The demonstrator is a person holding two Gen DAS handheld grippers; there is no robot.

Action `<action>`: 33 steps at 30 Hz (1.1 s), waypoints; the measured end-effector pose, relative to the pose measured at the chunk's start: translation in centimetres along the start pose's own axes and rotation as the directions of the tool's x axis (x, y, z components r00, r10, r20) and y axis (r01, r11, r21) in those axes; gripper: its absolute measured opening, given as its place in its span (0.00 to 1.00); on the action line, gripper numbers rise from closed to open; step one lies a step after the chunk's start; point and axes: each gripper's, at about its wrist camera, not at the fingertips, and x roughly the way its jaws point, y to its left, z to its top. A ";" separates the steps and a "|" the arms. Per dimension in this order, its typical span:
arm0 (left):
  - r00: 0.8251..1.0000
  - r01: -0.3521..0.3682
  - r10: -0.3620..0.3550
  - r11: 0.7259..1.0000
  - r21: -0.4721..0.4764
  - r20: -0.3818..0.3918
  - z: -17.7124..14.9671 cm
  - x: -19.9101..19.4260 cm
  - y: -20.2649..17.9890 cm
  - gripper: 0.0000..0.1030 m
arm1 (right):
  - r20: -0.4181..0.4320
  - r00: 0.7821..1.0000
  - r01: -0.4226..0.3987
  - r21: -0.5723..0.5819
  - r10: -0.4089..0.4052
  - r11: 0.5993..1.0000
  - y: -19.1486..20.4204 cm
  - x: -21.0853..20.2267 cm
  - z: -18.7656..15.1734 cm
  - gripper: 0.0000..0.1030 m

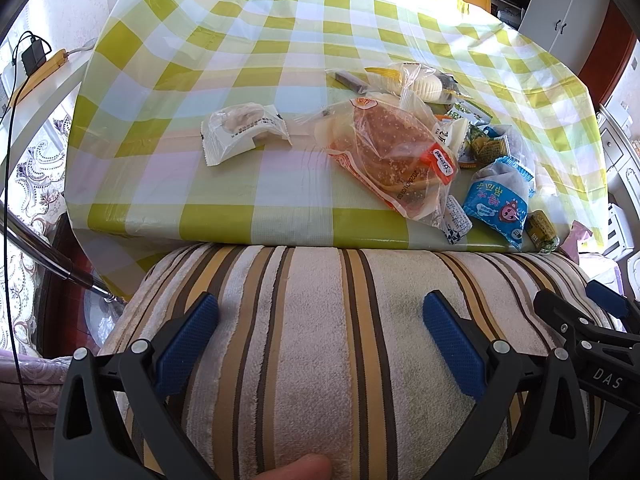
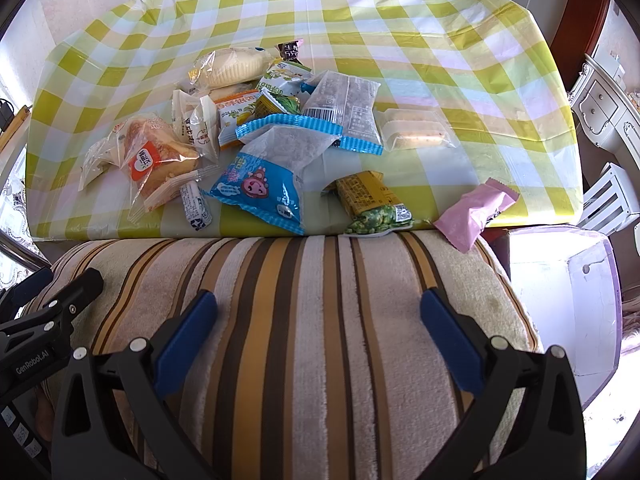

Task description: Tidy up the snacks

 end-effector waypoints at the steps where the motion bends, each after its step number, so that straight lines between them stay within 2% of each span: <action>1: 1.000 0.000 0.000 1.000 -0.001 0.000 0.0 0.0 0.0 0.96 | 0.000 1.000 0.000 0.000 0.000 1.000 0.0 0.0 0.0 0.99; 18: 1.000 -0.002 0.002 1.000 0.000 -0.004 0.1 0.0 0.1 0.96 | 0.002 1.000 -0.001 0.000 0.001 1.000 -0.1 -0.1 0.0 0.99; 22: 0.999 -0.013 0.013 1.000 -0.014 -0.038 0.5 0.2 0.3 0.96 | 0.005 1.000 -0.002 0.002 0.002 1.000 -0.1 -0.2 -0.1 0.99; 30: 1.000 -0.016 0.015 1.000 -0.024 -0.027 0.7 0.1 0.1 0.96 | 0.024 1.000 -0.006 0.007 0.006 1.000 -0.3 -0.3 -0.3 0.99; 33: 1.000 -0.011 0.011 0.998 -0.060 0.011 0.9 -0.5 0.7 0.96 | 0.026 1.000 -0.011 0.008 0.011 1.000 -0.2 -0.3 -0.4 0.99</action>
